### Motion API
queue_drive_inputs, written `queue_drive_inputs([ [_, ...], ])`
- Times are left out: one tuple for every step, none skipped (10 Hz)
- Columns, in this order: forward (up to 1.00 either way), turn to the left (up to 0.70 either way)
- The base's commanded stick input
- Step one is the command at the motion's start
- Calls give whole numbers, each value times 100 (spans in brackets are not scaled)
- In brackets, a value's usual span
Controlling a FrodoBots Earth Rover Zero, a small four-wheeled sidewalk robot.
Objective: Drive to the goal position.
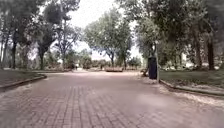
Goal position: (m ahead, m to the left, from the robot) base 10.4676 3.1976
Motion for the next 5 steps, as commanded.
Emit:
queue_drive_inputs([
  [85, 34],
  [85, 0],
  [85, 0],
  [85, 0],
  [85, 0],
])
